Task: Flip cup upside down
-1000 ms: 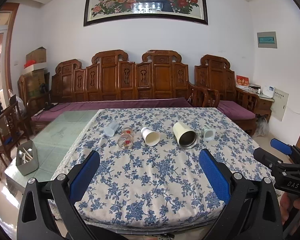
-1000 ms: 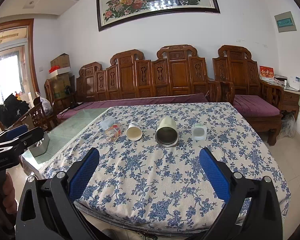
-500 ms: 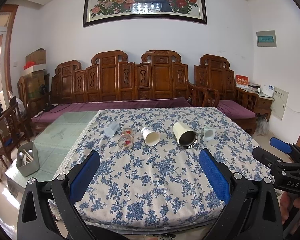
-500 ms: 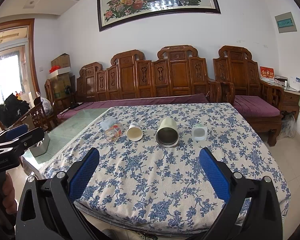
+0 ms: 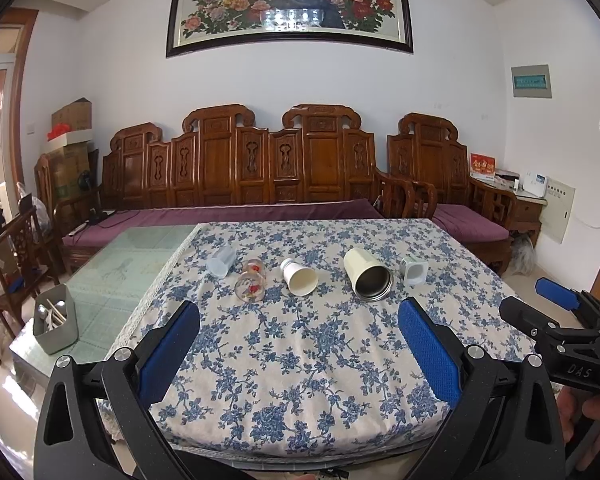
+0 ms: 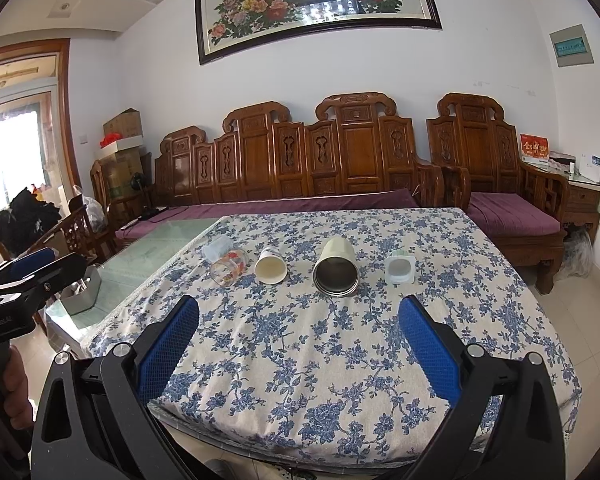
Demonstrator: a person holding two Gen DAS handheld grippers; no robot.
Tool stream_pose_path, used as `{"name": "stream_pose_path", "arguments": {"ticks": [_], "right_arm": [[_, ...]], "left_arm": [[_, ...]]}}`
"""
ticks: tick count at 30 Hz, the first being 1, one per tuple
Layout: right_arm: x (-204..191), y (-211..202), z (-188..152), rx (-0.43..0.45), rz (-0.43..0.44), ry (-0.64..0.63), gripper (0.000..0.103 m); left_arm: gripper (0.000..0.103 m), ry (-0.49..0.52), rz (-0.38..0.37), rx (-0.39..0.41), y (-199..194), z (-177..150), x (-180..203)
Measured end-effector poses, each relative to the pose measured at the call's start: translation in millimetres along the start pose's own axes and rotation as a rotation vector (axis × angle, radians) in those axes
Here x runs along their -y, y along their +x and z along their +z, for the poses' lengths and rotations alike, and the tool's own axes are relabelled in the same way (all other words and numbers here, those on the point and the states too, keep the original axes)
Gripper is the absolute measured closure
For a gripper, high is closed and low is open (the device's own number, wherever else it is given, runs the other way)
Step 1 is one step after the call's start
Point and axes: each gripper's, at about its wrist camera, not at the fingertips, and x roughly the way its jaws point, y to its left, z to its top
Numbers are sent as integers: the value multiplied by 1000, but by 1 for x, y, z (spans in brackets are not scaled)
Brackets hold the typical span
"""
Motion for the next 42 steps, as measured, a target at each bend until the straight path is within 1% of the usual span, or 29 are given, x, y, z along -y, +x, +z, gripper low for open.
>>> {"name": "stream_pose_path", "arguments": {"ticks": [32, 38, 42], "right_arm": [[0, -5, 2, 4, 2, 1, 2], [0, -2, 1, 4, 6, -4, 2], [2, 16, 3, -16, 24, -6, 2]], "left_arm": [[7, 0, 1, 7, -3, 0, 2], [7, 0, 5, -23, 11, -2, -4], [7, 7, 8, -58, 31, -3, -12]]}}
